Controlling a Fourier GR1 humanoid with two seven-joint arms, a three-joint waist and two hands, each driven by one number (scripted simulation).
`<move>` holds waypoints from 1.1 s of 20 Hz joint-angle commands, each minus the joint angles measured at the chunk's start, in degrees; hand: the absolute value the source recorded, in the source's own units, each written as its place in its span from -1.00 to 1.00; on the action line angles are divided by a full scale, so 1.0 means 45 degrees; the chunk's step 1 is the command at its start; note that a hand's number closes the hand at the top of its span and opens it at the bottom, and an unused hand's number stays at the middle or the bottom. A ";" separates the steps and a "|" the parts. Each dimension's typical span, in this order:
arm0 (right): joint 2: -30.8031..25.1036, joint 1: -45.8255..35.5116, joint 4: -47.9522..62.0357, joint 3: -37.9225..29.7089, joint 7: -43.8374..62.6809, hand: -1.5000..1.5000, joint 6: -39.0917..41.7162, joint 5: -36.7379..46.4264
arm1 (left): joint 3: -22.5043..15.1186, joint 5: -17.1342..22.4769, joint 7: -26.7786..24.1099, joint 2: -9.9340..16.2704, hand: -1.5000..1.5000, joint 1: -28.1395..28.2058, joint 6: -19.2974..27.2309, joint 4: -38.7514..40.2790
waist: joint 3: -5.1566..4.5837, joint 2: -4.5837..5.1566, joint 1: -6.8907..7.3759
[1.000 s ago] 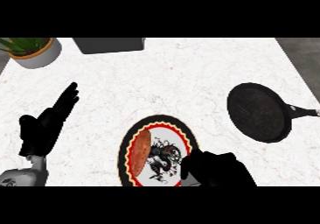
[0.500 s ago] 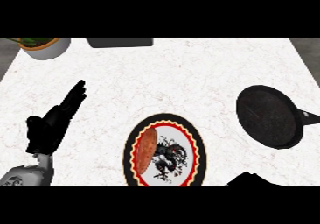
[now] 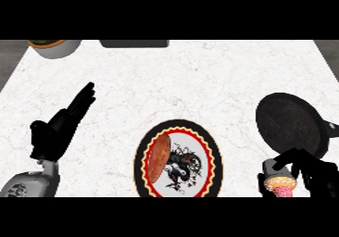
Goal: Pick the cupcake from the plate and place it in the pan
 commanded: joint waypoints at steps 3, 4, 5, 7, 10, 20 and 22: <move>0.0536 -0.2551 0.4203 -0.1884 -0.2212 1.00 -0.0549 -0.2113 | -0.0599 -0.0622 0.0733 -0.0582 0.00 -0.0434 0.0389 -0.0375 | -0.0008 0.0025 0.0186; 0.0413 -0.2258 0.5035 -0.2261 -0.3440 1.00 -0.1106 -0.2710 | 0.0126 -0.0090 -0.0226 -0.0070 0.00 -0.0243 -0.0271 0.0514 | -0.0010 0.0032 0.0130; 0.0057 -0.2670 0.5391 -0.2719 -0.3886 1.00 -0.0494 -0.3513 | -0.0193 -0.0577 0.0088 -0.0415 0.00 -0.0484 0.0225 0.0220 | -0.0010 0.0024 0.0120; 0.0419 -0.3509 0.6996 -0.3125 -0.4909 1.00 -0.0588 -0.3866 | 0.0035 -0.0356 0.0154 -0.0118 0.00 0.0072 -0.0064 -0.0325 | -0.0009 0.0021 0.0196; 0.0960 -0.3865 0.8631 -0.3506 -0.6667 1.00 -0.0482 -0.4112 | 0.0503 -0.0111 -0.0637 -0.0200 0.00 -0.0289 -0.0423 0.0881 | -0.0019 0.0015 0.0093; 0.1828 -0.7226 1.3741 -0.5342 -0.8912 1.00 0.0246 -0.3999 | 0.0382 -0.0683 0.0706 -0.0658 0.00 -0.0806 -0.0327 -0.0100 | -0.0023 -0.0003 0.0094; 0.1784 -0.8206 1.5830 -0.5937 -1.0584 1.00 0.0436 -0.4611 | 0.0501 -0.0587 -0.0390 -0.0415 0.00 0.0425 -0.0694 -0.0129 | -0.0019 0.0015 0.0181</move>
